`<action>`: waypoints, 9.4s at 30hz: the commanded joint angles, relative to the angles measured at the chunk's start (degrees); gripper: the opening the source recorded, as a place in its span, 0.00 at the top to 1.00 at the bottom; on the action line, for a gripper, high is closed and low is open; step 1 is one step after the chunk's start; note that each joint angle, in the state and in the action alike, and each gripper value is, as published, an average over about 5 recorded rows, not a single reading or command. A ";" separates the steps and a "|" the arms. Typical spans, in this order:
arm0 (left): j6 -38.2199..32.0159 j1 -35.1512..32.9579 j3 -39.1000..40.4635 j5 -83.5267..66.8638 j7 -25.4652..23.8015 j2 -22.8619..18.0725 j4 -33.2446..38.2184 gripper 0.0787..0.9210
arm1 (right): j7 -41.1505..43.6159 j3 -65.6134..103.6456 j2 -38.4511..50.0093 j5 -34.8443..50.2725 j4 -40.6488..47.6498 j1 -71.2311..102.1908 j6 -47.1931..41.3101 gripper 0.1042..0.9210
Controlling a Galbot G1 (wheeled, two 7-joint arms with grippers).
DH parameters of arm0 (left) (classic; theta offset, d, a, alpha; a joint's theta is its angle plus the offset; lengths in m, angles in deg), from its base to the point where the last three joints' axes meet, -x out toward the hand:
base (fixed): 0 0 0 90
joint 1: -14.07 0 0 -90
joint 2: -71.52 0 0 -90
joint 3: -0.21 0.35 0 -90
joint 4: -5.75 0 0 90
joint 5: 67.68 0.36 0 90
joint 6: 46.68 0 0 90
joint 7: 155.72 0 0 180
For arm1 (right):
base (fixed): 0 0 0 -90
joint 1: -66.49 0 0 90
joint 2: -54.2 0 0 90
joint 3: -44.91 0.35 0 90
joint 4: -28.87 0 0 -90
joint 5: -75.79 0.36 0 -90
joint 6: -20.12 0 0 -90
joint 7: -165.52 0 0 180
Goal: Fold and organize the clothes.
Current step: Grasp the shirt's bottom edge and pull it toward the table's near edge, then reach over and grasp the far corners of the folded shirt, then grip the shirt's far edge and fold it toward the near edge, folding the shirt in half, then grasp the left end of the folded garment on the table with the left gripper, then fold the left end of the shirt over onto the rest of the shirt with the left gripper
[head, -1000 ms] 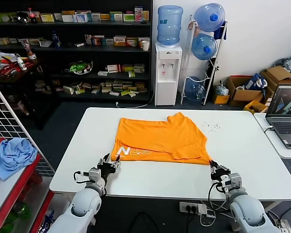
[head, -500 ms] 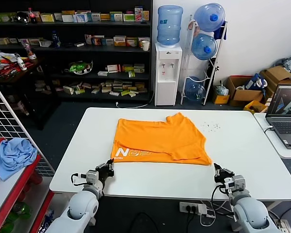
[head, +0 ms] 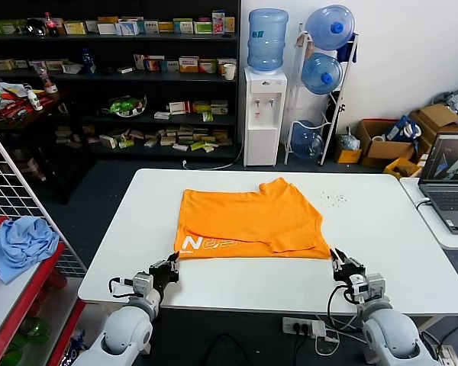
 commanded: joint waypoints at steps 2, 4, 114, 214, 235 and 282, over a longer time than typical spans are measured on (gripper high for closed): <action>0.07 -0.67 0.08 0.11 -0.11 0.21 0.95 0.98 | 0.34 -0.29 -1.55 1.10 4.20 -1.86 1.37 0.56; -0.05 -0.61 0.09 0.10 -0.16 0.24 0.88 0.98 | 0.42 -0.37 -1.89 1.01 5.26 -2.27 1.31 0.49; 3.36 36.43 13.59 -3.65 -0.58 -10.21 -39.15 0.12 | 14.99 -15.36 -8.11 0.27 47.39 -42.33 -3.80 0.18; 0.87 0.45 5.68 -16.58 8.33 1.72 2.65 0.59 | -3.28 -4.09 10.45 3.86 -13.02 5.35 -12.53 0.12; 6.62 7.57 -2.06 -20.14 8.28 23.60 -0.71 0.96 | -5.07 -0.89 3.92 -4.56 -13.76 6.20 -3.99 0.12; 6.76 16.67 22.44 -22.14 19.52 -14.20 3.14 0.95 | -6.21 1.19 -2.41 -13.74 -7.29 4.78 2.44 0.12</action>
